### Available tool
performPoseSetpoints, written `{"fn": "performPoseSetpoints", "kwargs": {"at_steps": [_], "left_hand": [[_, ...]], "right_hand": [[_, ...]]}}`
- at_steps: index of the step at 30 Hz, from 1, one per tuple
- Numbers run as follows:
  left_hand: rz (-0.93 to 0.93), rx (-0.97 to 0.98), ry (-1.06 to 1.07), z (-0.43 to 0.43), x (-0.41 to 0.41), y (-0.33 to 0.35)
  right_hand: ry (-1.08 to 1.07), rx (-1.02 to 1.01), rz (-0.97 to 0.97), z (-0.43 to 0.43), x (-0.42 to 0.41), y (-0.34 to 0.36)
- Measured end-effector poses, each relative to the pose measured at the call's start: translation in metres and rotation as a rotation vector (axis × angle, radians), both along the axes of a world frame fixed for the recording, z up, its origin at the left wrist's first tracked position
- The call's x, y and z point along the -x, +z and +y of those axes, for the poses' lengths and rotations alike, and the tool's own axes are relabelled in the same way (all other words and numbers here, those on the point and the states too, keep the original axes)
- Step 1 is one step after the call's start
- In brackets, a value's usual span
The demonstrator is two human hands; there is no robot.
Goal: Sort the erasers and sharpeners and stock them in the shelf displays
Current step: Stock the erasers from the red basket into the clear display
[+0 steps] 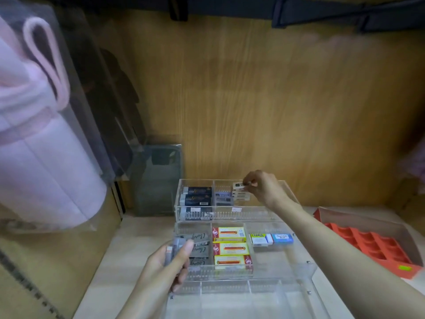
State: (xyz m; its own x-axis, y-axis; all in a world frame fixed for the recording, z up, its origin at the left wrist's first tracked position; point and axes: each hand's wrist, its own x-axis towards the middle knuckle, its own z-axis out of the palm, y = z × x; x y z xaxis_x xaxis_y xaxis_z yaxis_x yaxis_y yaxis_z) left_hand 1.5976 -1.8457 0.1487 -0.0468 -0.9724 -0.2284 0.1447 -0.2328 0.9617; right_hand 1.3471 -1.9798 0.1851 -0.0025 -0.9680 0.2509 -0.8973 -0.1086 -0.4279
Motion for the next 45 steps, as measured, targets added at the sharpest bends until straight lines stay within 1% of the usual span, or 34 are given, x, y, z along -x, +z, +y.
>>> {"fn": "performPoseSetpoints", "kwargs": {"at_steps": [6,8,10,12,14,15,17,18,20,22,24,27,30,33,35,37,40,41,42,45], "left_hand": [[0.061,-0.002,-0.038,-0.002,0.000,-0.005],[0.140,-0.046,-0.023,-0.003,0.000,-0.004],[0.274,-0.083,-0.012,-0.004,0.001,-0.001],[0.319,-0.067,0.001,-0.001,0.001,0.000],[0.307,-0.037,-0.013,0.006,-0.001,0.002],[0.281,-0.013,-0.043,0.010,-0.001,0.003],[0.193,0.031,-0.103,0.020,-0.003,0.006],[0.145,0.053,-0.133,0.025,-0.005,0.007],[0.039,0.100,-0.184,0.034,-0.010,0.007],[-0.048,0.148,-0.235,0.043,-0.016,0.006],[-0.090,0.186,-0.244,0.050,-0.022,0.005],[-0.074,0.207,-0.194,0.058,-0.026,0.003],[-0.024,0.166,-0.152,0.058,-0.030,0.002],[-0.042,0.131,-0.181,0.058,-0.031,0.002],[-0.021,0.103,-0.192,0.057,-0.030,0.001],[0.016,0.093,-0.183,0.056,-0.030,0.001],[0.044,0.105,-0.156,0.054,-0.030,0.001],[0.055,0.105,-0.150,0.054,-0.028,0.002],[0.072,0.105,-0.143,0.054,-0.026,0.003],[0.105,0.096,-0.145,0.052,-0.018,0.003]], "right_hand": [[-0.010,0.017,0.027,-0.003,-0.003,-0.007],[-0.012,0.000,0.037,-0.003,-0.002,-0.009],[-0.017,0.014,0.012,0.002,-0.001,-0.008],[-0.047,0.099,-0.069,0.015,-0.003,-0.006],[-0.062,0.224,-0.125,0.039,-0.012,-0.004],[-0.037,0.265,-0.146,0.055,-0.019,-0.003],[0.084,0.259,-0.248,0.093,-0.040,-0.003],[0.152,0.189,-0.345,0.113,-0.051,-0.004],[0.257,-0.064,-0.606,0.150,-0.075,-0.006],[0.288,-0.271,-0.846,0.174,-0.094,-0.012],[0.281,-0.348,-0.959,0.188,-0.104,-0.018],[0.287,-0.336,-1.022,0.195,-0.108,-0.019],[0.232,-0.305,-1.133,0.198,-0.106,-0.020],[0.177,-0.278,-1.216,0.199,-0.105,-0.024],[0.171,-0.266,-1.264,0.201,-0.108,-0.026],[0.199,-0.263,-1.253,0.201,-0.110,-0.028],[0.217,-0.222,-1.180,0.199,-0.110,-0.027],[0.205,-0.213,-1.199,0.198,-0.110,-0.027],[0.187,-0.218,-1.268,0.199,-0.111,-0.027],[0.120,-0.281,-1.633,0.199,-0.113,-0.028]]}}
